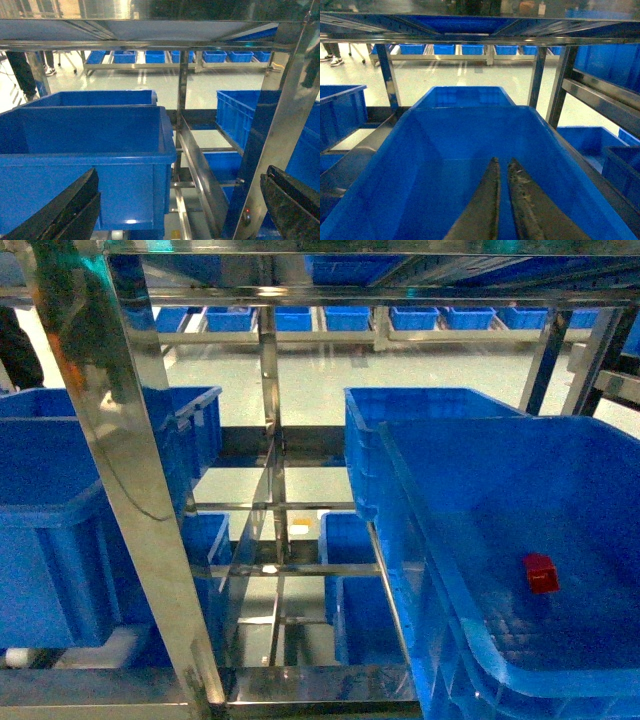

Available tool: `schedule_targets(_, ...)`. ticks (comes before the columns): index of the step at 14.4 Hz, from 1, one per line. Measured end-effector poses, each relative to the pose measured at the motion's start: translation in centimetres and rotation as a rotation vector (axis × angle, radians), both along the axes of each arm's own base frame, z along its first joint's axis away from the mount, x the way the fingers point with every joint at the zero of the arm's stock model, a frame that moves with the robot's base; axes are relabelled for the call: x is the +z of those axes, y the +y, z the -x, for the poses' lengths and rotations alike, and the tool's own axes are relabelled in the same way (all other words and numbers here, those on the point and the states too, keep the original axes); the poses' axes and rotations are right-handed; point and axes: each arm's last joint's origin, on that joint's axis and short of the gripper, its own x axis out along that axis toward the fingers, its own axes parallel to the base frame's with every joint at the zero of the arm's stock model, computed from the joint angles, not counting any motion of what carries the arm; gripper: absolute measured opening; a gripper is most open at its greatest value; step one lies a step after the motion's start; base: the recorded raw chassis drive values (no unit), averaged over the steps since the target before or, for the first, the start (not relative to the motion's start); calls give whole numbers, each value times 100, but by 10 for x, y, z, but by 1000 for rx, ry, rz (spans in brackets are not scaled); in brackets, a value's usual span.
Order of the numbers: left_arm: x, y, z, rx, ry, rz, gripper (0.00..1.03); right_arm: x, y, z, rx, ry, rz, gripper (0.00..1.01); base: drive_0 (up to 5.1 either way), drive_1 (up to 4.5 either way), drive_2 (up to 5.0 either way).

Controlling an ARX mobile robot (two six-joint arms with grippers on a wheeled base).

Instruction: Pick red block from blue box to shelf

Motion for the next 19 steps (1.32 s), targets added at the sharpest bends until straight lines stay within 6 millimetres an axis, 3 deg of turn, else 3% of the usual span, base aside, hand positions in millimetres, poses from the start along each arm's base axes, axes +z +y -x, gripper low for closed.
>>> schedule_targets(1,0,0,0,0,0,0,98,0,0,7,0,2,0,1,0,0,0)
schedule_targets(9,0,0,0,0,0,0,98,2,0,47,0,-3,-1,2,0,0,0)
schedule_targets(19,0,0,0,-1,0,0,98,7,0,69,0,-18,-1,2,0,0,0)
